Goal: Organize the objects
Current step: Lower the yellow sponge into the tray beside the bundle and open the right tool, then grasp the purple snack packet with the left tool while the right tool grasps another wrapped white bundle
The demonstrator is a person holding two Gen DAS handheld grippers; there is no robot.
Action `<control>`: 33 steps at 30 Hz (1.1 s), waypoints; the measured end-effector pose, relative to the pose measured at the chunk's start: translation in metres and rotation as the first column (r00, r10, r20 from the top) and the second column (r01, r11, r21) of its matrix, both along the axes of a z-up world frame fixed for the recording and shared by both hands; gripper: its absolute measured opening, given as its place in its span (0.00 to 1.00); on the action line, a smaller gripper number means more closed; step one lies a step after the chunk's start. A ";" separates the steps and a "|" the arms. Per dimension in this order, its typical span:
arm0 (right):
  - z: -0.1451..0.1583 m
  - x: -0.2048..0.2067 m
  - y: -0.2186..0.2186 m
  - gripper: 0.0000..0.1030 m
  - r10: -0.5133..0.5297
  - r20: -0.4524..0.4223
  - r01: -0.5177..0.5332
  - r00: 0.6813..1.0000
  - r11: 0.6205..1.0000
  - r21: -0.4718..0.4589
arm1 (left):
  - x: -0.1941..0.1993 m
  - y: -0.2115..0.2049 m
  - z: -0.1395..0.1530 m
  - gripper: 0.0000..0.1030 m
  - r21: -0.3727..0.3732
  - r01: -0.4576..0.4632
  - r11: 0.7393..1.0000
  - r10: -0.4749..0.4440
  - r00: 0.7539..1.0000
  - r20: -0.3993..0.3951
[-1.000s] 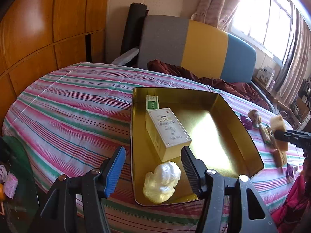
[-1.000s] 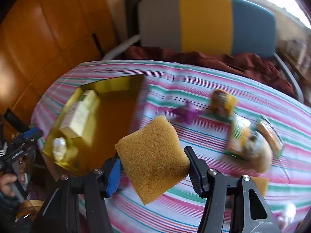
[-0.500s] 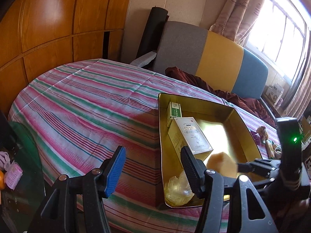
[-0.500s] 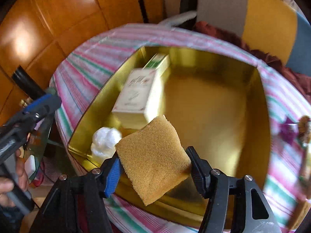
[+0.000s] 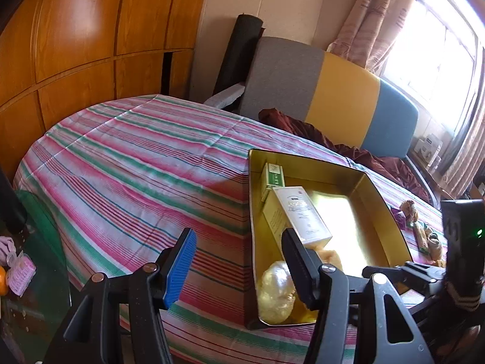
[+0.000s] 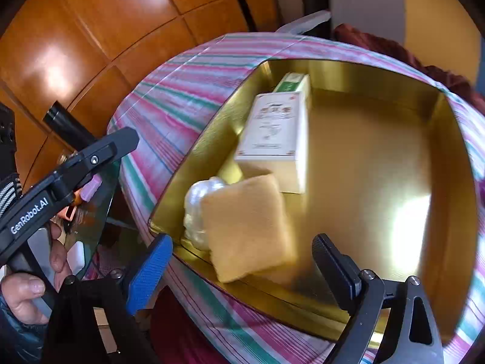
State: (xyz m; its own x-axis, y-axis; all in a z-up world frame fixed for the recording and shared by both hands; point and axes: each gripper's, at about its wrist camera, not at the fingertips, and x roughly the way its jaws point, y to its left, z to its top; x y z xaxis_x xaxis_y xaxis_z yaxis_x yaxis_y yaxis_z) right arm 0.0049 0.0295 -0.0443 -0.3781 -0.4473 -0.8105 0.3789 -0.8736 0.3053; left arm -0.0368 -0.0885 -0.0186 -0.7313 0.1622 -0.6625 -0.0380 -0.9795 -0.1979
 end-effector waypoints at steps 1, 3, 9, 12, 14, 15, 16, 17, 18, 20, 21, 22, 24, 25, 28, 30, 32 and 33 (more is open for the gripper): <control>0.004 0.003 0.006 0.92 -0.015 -0.010 0.015 1.000 1.000 -0.006 | 0.000 0.002 0.000 0.58 -0.001 0.005 1.000 -0.005 1.000 0.004; 0.012 0.008 0.018 0.94 -0.048 -0.037 0.048 0.998 0.999 -0.019 | 0.000 0.005 -0.001 0.58 -0.002 0.009 1.000 -0.009 1.000 0.010; 0.026 0.022 0.063 0.97 -0.174 -0.080 0.171 0.981 0.984 -0.051 | 0.003 0.020 0.001 0.57 -0.009 0.052 0.999 -0.051 0.999 0.013; 0.027 0.033 0.093 0.97 -0.250 -0.075 0.245 0.965 0.967 -0.067 | 0.003 0.033 0.002 0.57 -0.014 0.081 0.997 -0.081 0.997 0.016; 0.027 0.040 0.116 0.97 -0.300 -0.070 0.295 0.951 0.953 -0.073 | 0.001 0.042 0.002 0.57 -0.011 0.113 0.994 -0.113 0.993 0.023; 0.027 0.044 0.126 0.97 -0.325 -0.069 0.321 0.943 0.944 -0.073 | 0.001 0.048 0.003 0.57 -0.012 0.134 0.991 -0.134 0.991 0.023; 0.027 0.048 0.138 0.97 -0.352 -0.066 0.347 0.934 0.935 -0.071 | 0.001 0.055 0.004 0.57 -0.016 0.157 0.987 -0.157 0.987 0.021; 0.027 0.053 0.150 0.97 -0.381 -0.063 0.377 0.922 0.924 -0.068 | 0.002 0.064 0.005 0.57 -0.022 0.182 0.983 -0.182 0.983 0.019; 0.027 0.058 0.163 0.97 -0.409 -0.061 0.405 0.910 0.912 -0.067 | 0.002 0.071 0.006 0.57 -0.024 0.202 0.979 -0.202 0.979 0.017; 0.029 0.071 0.192 0.97 -0.473 -0.052 0.470 0.880 0.881 -0.062 | 0.003 0.088 0.008 0.57 -0.023 0.251 0.968 -0.250 0.968 0.019; 0.029 0.077 0.207 0.97 -0.505 -0.050 0.503 0.862 0.863 -0.055 | 0.003 0.095 0.009 0.57 -0.025 0.271 0.962 -0.271 0.962 0.021; 0.030 0.083 0.222 0.97 -0.530 -0.049 0.529 0.846 0.848 -0.044 | 0.004 0.105 0.010 0.57 -0.027 0.300 0.954 -0.300 0.954 0.020; 0.033 0.096 0.254 0.97 -0.589 -0.048 0.590 0.807 0.808 -0.008 | 0.007 0.122 0.012 0.57 -0.032 0.347 0.937 -0.347 0.938 0.023; 0.036 0.104 0.271 0.97 -0.617 -0.052 0.618 0.785 0.786 0.001 | 0.008 0.131 0.012 0.57 -0.033 0.372 0.928 -0.371 0.928 0.024; 0.042 0.127 0.323 0.97 -0.695 -0.044 0.696 0.718 0.718 0.013 | 0.013 0.160 0.014 0.57 -0.034 0.453 0.891 -0.453 0.891 0.028; 0.046 0.142 0.355 0.97 -0.752 -0.036 0.753 0.658 0.658 0.018 | 0.020 0.187 0.016 0.57 -0.040 0.518 0.854 -0.517 0.855 0.031; 0.047 0.157 0.384 0.97 -0.799 -0.005 0.799 0.602 0.602 -0.002 | 0.026 0.210 0.017 0.57 -0.045 0.580 0.813 -0.579 0.814 0.033; 0.047 0.163 0.393 0.97 -0.814 0.002 0.814 0.581 0.581 -0.007 | 0.031 0.224 0.018 0.57 -0.050 0.616 0.786 -0.615 0.788 0.035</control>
State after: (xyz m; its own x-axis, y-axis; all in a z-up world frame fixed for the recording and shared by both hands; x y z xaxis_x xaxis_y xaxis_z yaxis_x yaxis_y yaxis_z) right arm 0.1678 0.4230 0.0031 -0.5874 0.0430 -0.8082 -0.4891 -0.8145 0.3121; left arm -0.0061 0.1359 -0.0005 -0.4785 0.5366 -0.6951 -0.6336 -0.7590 -0.1499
